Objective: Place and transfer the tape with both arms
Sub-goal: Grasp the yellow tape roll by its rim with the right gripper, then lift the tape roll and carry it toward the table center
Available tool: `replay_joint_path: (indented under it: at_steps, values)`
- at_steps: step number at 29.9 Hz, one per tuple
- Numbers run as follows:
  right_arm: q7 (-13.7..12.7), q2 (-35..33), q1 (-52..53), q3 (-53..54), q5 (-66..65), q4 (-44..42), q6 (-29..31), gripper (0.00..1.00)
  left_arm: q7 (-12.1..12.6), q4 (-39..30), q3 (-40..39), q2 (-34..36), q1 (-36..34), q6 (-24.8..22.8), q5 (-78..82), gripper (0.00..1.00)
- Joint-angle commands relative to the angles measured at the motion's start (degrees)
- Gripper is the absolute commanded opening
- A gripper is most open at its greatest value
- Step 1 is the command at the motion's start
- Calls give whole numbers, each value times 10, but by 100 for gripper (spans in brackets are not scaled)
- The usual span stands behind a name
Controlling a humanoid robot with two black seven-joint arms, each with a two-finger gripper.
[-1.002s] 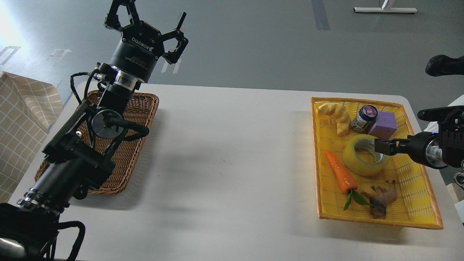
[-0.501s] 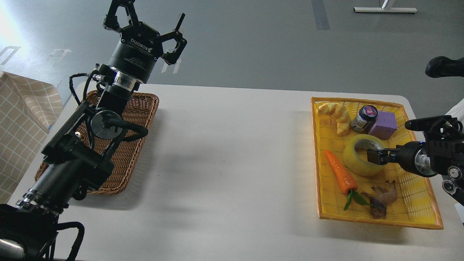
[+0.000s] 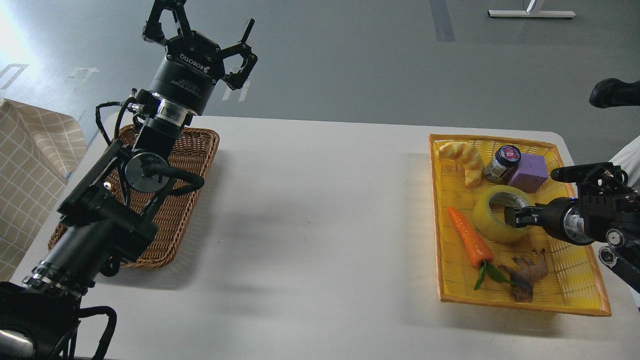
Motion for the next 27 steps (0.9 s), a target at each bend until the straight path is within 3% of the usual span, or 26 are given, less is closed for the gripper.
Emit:
replay_joint_path:
  at_steps: [1, 2, 10, 22, 27]
  values:
    - [-2, 0, 1, 0, 1, 0, 0, 15, 0, 0, 0, 0, 1, 0, 0, 98]
    - [-2, -1, 2, 0, 2, 0, 0, 1, 0, 0, 0, -1, 0, 0, 0, 98]
    - [-7, -4, 24, 18, 9, 11, 0, 0, 0, 4, 0, -4, 1, 0, 0, 98]
    - [-7, -59, 27, 107, 12, 158, 0, 0, 1, 5, 5, -6, -4, 0, 0, 98]
    - [-6, -52, 52, 121, 11, 168, 0, 0, 1, 5, 5, -5, -4, 0, 0, 98]
